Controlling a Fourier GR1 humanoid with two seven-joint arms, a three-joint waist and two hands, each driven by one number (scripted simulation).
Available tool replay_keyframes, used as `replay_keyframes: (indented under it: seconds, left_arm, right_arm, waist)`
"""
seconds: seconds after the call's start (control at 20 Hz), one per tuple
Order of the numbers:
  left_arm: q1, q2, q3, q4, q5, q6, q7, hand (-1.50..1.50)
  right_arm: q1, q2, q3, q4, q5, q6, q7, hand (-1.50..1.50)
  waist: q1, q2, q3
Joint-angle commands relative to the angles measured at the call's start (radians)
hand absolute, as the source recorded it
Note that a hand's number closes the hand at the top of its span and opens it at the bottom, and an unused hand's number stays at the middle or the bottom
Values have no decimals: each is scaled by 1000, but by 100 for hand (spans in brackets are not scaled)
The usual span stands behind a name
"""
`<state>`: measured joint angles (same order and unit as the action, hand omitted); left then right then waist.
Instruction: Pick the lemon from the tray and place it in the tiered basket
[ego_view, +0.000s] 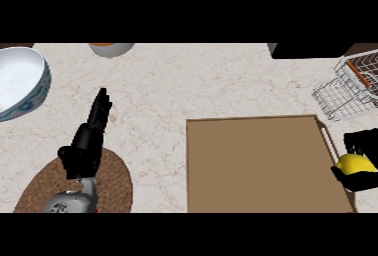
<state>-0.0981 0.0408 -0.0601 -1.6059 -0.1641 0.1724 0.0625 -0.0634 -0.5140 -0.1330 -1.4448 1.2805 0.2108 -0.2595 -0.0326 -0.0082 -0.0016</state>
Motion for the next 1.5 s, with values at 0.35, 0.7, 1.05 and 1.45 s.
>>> replay_keyframes:
  seconds: [0.35, 0.7, 1.05, 1.45]
  left_arm:
    - [10, -12, -8, -3, -13, 13, -7, 0]
    - [-68, 2, 29, 109, 26, -20, -54, 0]
    - [-43, -40, -45, 31, -35, 26, -3, 0]
    - [-77, -10, 11, 84, 10, -14, -39, 0]
  right_arm:
    - [35, -134, -404, -497, -348, 371, 63, 150]
    - [-96, -232, -594, -461, -492, 574, 128, 150]
    - [-384, -200, -623, -294, -662, 755, 352, 150]
    - [-556, -303, -438, -53, -582, 565, 363, 150]
  waist:
    - [5, -1, 0]
    - [24, 8, 1]
    - [48, 7, 0]
    - [45, 11, 1]
